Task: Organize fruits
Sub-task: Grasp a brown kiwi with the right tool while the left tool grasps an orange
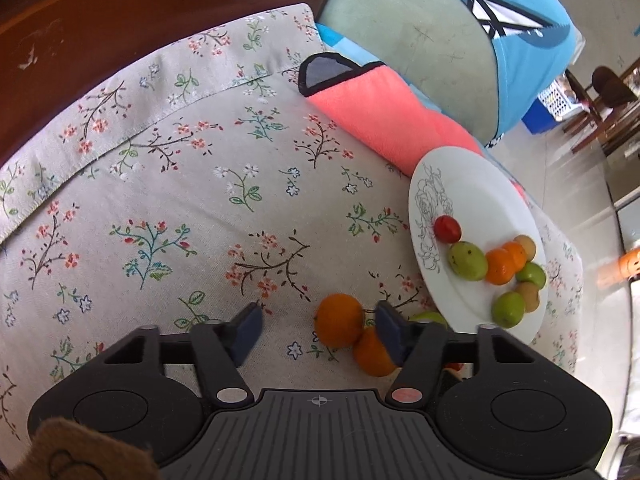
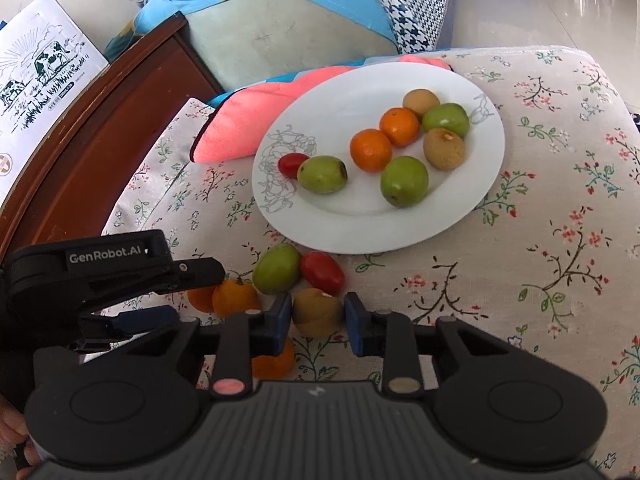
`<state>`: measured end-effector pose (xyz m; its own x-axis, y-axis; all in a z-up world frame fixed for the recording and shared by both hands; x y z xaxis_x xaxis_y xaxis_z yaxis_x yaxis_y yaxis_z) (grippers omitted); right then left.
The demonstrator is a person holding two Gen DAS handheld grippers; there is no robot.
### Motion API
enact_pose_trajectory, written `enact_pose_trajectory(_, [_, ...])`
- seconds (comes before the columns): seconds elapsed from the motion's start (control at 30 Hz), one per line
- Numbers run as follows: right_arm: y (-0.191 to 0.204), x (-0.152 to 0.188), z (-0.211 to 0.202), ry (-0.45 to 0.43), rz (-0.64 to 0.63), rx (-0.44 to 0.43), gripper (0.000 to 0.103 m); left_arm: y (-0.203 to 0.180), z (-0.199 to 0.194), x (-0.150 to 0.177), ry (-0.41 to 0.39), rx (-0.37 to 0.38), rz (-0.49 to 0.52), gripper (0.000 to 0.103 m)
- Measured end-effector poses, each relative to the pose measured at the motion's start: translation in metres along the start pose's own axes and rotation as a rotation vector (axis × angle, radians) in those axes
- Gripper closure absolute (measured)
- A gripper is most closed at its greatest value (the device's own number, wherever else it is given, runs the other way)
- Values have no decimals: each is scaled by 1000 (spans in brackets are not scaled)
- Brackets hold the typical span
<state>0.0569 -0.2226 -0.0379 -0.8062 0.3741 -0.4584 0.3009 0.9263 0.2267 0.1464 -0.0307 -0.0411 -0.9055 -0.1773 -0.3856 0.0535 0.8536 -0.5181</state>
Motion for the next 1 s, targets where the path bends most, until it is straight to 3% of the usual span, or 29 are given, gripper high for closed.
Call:
enact_pose_trajectory(0.07, [-2, 0, -1, 1, 0, -2, 74, 3, -1, 0, -2, -4, -14, 55])
enact_pose_trajectory(0.17, [-5, -1, -1, 6, 12, 2, 74, 6, -1, -1, -10, -1, -30, 55])
enact_pose_trajectory(0.4, [-4, 0, -1, 9, 10, -1, 74, -5, 4, 2, -27, -28, 50, 55])
enact_pose_trajectory(0.6, [-5, 0, -2, 10, 13, -8, 74, 4, 0, 0, -36, -23, 28, 74])
enact_pose_trajectory(1.0, [-9, -2, -2, 23, 45, -23, 74, -3, -1, 7, -28, -43, 97, 74])
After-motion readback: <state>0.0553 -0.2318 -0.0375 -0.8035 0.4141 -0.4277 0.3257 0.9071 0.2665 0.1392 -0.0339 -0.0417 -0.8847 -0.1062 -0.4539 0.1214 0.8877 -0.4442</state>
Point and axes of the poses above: each gripper's, at about its wrist camera, not at the fingertips, and z roughly the way its jaws point, y to its left, x to its underside, the point moved 2 cm from there along z, roughly the way its jaws point, and after that the axes turned 12 degrees about x, right-handed, at the moved point
